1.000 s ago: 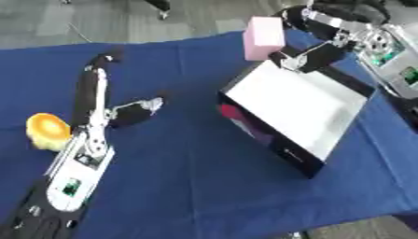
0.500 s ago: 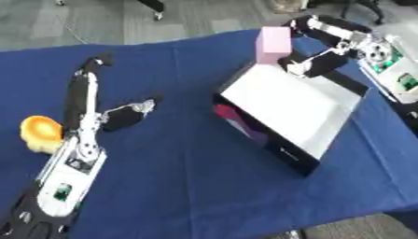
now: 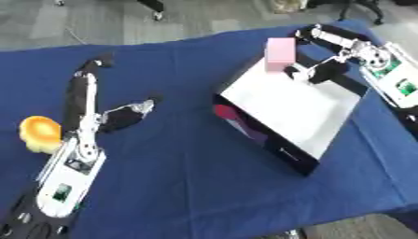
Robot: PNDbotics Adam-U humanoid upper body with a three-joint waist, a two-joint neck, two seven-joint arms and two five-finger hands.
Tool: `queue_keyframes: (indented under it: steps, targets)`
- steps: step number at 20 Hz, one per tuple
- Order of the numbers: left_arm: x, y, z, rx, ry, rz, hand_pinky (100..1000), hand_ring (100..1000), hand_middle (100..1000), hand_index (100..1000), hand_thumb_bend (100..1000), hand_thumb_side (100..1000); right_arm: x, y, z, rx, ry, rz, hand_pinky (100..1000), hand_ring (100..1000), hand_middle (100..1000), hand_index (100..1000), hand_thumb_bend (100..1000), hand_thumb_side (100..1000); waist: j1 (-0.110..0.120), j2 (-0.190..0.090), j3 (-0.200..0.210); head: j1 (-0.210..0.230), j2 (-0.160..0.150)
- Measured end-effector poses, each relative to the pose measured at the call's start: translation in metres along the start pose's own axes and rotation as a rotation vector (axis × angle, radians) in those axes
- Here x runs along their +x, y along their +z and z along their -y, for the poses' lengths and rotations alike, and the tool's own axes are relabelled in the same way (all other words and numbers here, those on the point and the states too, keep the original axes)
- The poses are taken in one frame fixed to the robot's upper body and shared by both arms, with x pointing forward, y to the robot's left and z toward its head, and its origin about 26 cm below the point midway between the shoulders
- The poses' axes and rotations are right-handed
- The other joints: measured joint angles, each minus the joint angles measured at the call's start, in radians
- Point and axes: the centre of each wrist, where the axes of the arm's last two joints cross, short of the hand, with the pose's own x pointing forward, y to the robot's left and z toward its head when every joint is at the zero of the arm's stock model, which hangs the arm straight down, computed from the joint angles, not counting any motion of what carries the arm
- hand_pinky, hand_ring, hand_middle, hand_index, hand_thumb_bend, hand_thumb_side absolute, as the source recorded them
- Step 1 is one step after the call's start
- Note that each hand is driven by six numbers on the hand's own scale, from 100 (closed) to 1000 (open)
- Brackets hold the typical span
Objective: Pick up the objects with one hand, pass them to the other hand, and then place them into the box on the other side of the table.
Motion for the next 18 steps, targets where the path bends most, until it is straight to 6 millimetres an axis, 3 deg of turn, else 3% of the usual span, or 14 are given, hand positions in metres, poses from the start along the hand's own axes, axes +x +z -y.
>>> queue_keyframes:
  steps: [2, 3, 5, 6, 11, 18]
  targets:
    - [0.0, 0.0, 0.0, 0.001, 0.0, -0.001, 836, 893, 711, 870, 730, 281, -0.0013, 0.0002, -0.0006, 0.004, 0.007, -0.003, 936, 830, 584, 695, 194, 100, 0.0, 0.0, 0.0, 0.0, 0.0]
    - [0.0, 0.0, 0.0, 0.001, 0.0, -0.001, 838, 893, 709, 870, 728, 285, -0.0019, 0.0005, -0.0011, 0.005, 0.009, -0.004, 949, 873, 709, 803, 336, 100, 0.0, 0.0, 0.0, 0.0, 0.0]
    - [0.0, 0.0, 0.0, 0.002, 0.0, -0.001, 838, 893, 708, 870, 728, 286, -0.0022, 0.0006, -0.0014, 0.013, 0.022, 0.002, 962, 909, 778, 874, 398, 100, 0.0, 0.0, 0.0, -0.001, 0.0]
    - [0.0, 0.0, 0.0, 0.002, 0.001, -0.001, 838, 893, 708, 870, 726, 286, -0.0022, 0.0007, -0.0015, 0.019, 0.033, 0.007, 976, 940, 821, 921, 425, 147, 0.0, 0.0, 0.0, -0.002, 0.0]
    - [0.0, 0.0, 0.0, 0.005, 0.007, -0.003, 839, 893, 708, 869, 724, 287, -0.0029, 0.0011, -0.0012, 0.048, 0.107, 0.023, 1000, 1000, 879, 980, 441, 273, 0.0, 0.0, 0.001, -0.004, 0.0]
    - [0.0001, 0.0, -0.0001, 0.008, 0.008, -0.005, 838, 893, 706, 869, 719, 288, -0.007, 0.0013, -0.0022, 0.042, 0.142, 0.009, 1000, 1000, 890, 993, 436, 213, 0.0, 0.0, 0.005, -0.006, 0.0]
